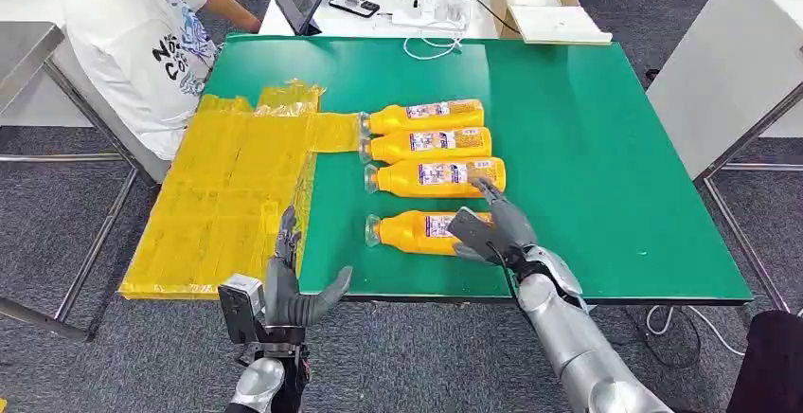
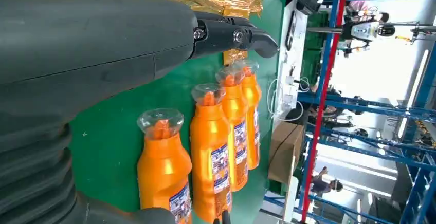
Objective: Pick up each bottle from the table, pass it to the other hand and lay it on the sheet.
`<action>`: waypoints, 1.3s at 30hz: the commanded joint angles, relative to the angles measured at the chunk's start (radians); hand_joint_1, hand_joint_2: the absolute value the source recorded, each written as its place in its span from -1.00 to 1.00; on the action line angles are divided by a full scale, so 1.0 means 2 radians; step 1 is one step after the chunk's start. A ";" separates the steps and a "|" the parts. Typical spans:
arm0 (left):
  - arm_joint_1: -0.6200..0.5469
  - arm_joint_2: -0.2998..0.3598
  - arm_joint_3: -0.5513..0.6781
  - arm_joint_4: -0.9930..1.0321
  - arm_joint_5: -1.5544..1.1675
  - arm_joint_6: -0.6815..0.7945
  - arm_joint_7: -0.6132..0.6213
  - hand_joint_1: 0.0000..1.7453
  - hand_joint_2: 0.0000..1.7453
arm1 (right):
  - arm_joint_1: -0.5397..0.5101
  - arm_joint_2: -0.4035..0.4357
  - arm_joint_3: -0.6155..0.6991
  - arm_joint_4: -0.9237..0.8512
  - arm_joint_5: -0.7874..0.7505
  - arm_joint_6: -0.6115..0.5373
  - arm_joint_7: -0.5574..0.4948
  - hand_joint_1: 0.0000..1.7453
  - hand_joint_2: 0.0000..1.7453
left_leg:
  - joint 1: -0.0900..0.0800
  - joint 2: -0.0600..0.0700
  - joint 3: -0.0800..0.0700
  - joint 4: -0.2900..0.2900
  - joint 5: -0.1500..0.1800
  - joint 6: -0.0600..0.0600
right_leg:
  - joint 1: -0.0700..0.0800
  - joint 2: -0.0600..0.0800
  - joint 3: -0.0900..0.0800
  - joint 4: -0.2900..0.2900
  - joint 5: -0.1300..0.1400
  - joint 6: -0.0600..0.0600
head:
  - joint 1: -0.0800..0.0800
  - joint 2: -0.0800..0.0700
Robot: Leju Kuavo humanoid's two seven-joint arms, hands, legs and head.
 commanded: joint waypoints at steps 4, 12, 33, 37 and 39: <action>-0.028 -0.010 0.010 0.049 -0.004 0.002 0.000 -1.00 1.00 | -0.051 0.010 0.063 0.086 -0.027 0.041 -0.025 -1.00 1.00 | 0.000 0.001 0.002 0.000 -0.001 0.000 | 0.000 0.001 0.002 0.000 -0.001 -0.001 | 0.000 0.000; -0.028 -0.009 0.010 0.054 -0.002 0.002 -0.003 -1.00 1.00 | -0.063 0.006 0.106 0.081 -0.056 0.073 -0.031 -1.00 1.00 | 0.000 0.001 0.001 0.000 0.000 0.000 | 0.000 0.001 0.001 0.000 0.000 -0.001 | 0.000 0.000; -0.026 -0.008 0.009 0.067 -0.004 0.001 0.010 -1.00 1.00 | -0.089 -0.045 0.196 0.145 -0.047 0.069 0.045 -1.00 1.00 | 0.000 -0.001 0.005 0.000 0.000 0.000 | 0.001 -0.001 0.005 -0.001 0.000 -0.001 | 0.000 0.000; -0.026 -0.008 0.009 0.068 -0.005 -0.001 0.012 -1.00 1.00 | -0.088 -0.046 0.202 0.145 -0.046 0.072 0.050 -1.00 1.00 | 0.000 0.000 0.005 0.000 0.000 0.000 | 0.000 -0.001 0.005 -0.001 0.000 -0.001 | 0.000 0.000; -0.028 -0.009 0.008 0.071 -0.005 -0.003 0.013 -1.00 1.00 | -0.087 -0.044 0.209 0.151 -0.047 0.078 0.053 -1.00 1.00 | 0.000 0.000 0.005 0.000 0.000 0.000 | 0.000 -0.001 0.004 -0.001 0.000 -0.001 | 0.000 0.000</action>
